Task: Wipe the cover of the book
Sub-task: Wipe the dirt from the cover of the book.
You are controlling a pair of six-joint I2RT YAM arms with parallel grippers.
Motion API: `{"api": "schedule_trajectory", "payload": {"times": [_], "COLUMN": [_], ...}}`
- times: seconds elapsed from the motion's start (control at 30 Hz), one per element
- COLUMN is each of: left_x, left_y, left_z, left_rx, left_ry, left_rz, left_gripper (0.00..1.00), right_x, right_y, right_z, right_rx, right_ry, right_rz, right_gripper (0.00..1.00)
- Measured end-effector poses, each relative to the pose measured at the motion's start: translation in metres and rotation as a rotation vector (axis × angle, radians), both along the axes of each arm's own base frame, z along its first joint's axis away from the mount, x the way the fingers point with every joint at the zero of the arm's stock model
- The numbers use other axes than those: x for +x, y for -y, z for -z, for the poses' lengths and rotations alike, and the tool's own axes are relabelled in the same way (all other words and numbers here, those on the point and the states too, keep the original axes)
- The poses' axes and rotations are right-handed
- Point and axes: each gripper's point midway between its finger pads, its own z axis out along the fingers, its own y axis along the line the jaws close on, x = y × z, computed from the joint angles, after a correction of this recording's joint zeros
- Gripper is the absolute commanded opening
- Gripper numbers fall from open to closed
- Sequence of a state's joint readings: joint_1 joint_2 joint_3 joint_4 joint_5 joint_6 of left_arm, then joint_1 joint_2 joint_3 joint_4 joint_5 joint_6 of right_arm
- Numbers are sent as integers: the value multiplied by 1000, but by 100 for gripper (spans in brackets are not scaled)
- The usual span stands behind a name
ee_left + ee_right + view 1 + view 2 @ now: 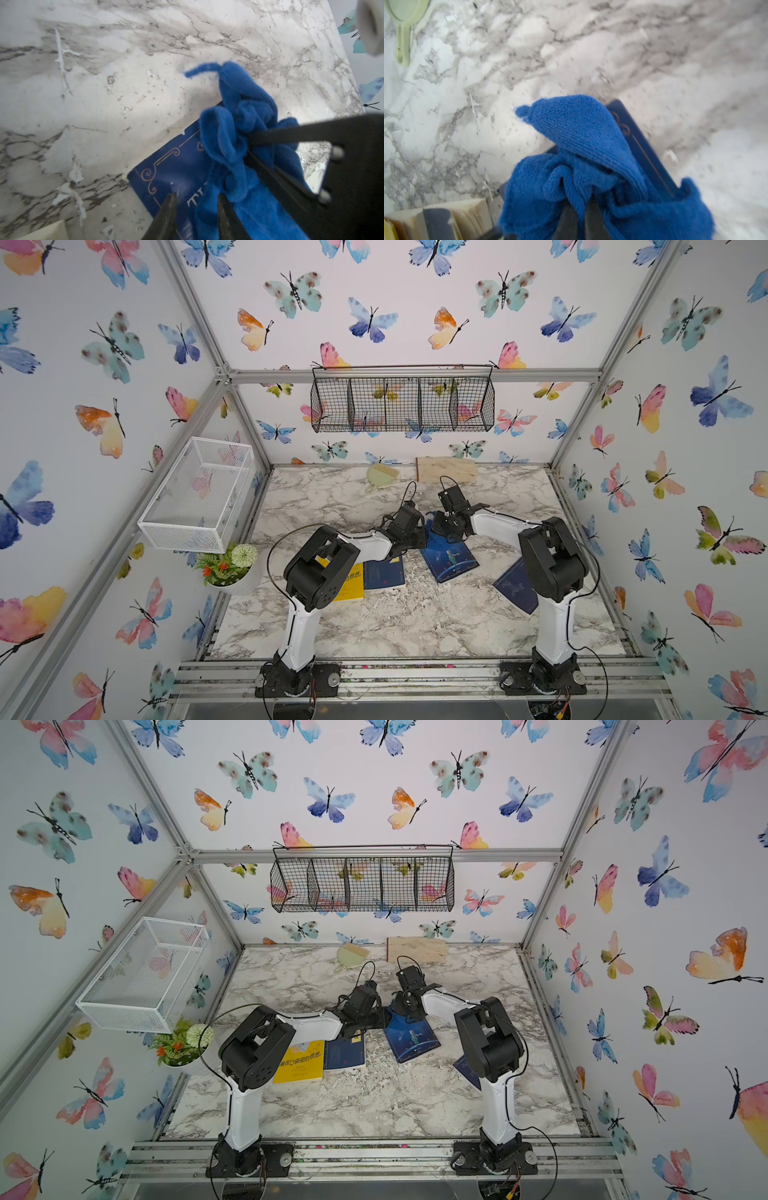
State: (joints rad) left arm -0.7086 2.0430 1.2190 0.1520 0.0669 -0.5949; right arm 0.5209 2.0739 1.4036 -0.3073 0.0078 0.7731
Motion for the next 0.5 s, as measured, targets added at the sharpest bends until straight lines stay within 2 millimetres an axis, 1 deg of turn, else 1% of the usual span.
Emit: {"api": "schedule_trajectory", "payload": {"times": [0.07, 0.17, 0.2, 0.27, 0.4, 0.47, 0.5], "left_x": [0, 0, 0, 0, 0, 0, 0], "left_y": [0, 0, 0, 0, 0, 0, 0], "left_z": [0, 0, 0, 0, 0, 0, 0], "left_rx": [0, -1, -1, -1, -2, -2, -2], "left_ry": [0, 0, 1, 1, 1, 1, 1], "left_rz": [0, 0, 0, 1, 1, 1, 1], "left_gripper": [35, 35, 35, 35, 35, 35, 35], "right_x": [4, 0, -4, -22, -69, -86, -91], "right_y": [-2, 0, 3, 13, 40, 48, 50], "right_z": [1, 1, 1, 2, 4, 5, 6], "right_rx": [0, 10, 17, 21, 26, 34, 35], "right_ry": [1, 19, 30, 34, 13, 3, -1], "right_rz": [0, 1, 2, 7, 26, 34, 38], "right_gripper": [1, 1, 1, 1, 1, 1, 1]}}
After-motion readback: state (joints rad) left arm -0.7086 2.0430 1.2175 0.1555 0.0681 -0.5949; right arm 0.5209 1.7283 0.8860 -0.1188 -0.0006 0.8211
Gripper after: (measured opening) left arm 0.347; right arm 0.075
